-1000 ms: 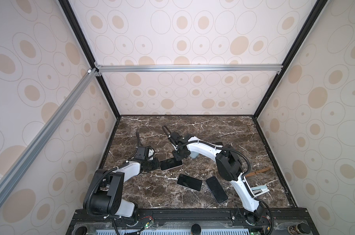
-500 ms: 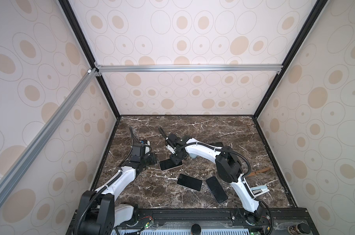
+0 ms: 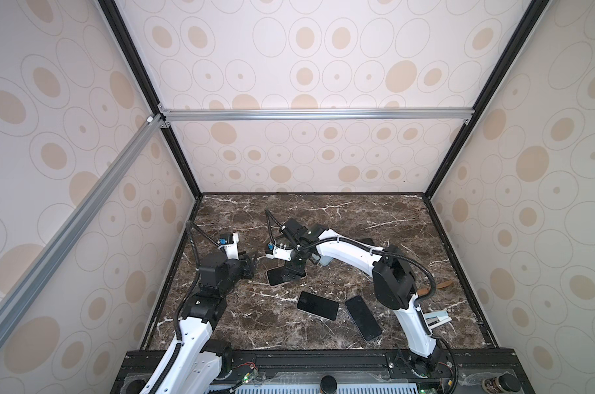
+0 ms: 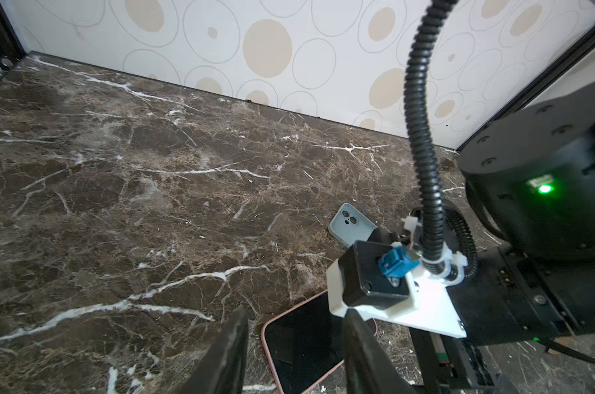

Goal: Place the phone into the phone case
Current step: 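Raise the left gripper off the case rim while the right grips the phone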

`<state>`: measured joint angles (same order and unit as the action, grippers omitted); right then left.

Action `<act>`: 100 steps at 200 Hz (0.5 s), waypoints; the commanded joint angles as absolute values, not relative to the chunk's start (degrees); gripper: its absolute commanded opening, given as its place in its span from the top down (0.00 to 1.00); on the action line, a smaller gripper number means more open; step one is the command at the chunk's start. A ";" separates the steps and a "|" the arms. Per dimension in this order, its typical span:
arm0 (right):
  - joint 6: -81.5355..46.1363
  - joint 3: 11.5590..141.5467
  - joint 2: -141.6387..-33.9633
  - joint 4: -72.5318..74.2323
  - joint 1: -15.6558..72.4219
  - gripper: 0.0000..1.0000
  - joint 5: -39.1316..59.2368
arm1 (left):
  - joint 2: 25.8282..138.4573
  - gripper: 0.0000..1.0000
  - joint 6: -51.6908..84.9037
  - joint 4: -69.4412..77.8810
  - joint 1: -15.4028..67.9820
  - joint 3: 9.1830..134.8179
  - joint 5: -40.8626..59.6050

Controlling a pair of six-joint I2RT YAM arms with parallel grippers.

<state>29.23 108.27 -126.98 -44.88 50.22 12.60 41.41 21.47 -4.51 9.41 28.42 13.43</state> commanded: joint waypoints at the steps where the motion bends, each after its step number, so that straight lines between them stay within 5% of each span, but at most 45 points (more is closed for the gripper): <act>1: 37.17 109.89 -130.49 -45.76 50.71 0.00 15.22 | 40.40 0.54 19.61 -6.91 9.27 28.49 11.89; 100: 42.23 118.91 -140.88 -52.15 51.43 0.01 6.70 | 35.89 0.50 19.35 -6.49 9.30 27.07 8.69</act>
<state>39.62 117.03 -137.86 -48.40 50.74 9.37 36.60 20.91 -6.20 9.41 27.18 9.43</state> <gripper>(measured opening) 0.995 0.498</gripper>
